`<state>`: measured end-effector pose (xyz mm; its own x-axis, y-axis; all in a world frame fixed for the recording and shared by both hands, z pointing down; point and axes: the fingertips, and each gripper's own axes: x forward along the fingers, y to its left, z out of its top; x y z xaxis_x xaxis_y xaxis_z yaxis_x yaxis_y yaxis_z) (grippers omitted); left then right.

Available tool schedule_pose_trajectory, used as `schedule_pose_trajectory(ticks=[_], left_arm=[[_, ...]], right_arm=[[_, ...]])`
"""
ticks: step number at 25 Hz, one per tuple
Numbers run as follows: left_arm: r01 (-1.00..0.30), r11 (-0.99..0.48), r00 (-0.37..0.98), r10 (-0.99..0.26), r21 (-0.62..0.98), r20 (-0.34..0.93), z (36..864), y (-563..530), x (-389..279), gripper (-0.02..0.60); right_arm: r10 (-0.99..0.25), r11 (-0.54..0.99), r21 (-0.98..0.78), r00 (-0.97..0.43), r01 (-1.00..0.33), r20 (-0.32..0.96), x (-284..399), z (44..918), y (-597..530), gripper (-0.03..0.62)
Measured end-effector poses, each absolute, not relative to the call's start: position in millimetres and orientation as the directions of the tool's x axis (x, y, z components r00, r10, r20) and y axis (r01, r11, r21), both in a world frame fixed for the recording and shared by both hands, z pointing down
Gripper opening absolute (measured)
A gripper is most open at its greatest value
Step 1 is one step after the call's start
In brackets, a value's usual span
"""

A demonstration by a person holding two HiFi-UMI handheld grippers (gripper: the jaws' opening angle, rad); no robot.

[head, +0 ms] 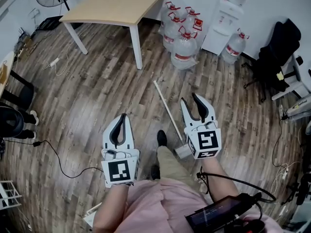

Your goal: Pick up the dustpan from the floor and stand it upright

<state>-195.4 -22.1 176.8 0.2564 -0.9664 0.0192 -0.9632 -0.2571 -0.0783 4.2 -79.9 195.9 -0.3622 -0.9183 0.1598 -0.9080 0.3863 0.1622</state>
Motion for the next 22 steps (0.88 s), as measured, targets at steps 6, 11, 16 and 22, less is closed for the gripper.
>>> schedule_pose_trajectory(ticks=[6,11,16,22], left_arm=[[-0.961,-0.261,0.255,-0.964,-0.093,0.07,196,-123,-192,0.012],[-0.964,-0.248,0.238,-0.966,-0.101,0.1,201,-207,-188,0.012],[-0.971,-0.225,0.217,-0.972,-0.083,0.092,197,-277,-184,0.012],[-0.976,-0.194,0.187,-0.98,-0.097,0.075,192,-325,-206,0.012]], right_arm=[[-0.908,0.401,0.14,-0.373,-0.905,0.191,10,220,-180,0.153],[-0.893,0.422,0.117,-0.391,-0.899,0.221,14,236,-269,0.153],[-0.876,0.457,0.104,-0.426,-0.883,0.227,10,240,-342,0.153],[-0.861,0.482,0.112,-0.446,-0.869,0.244,-8,240,-393,0.153]])
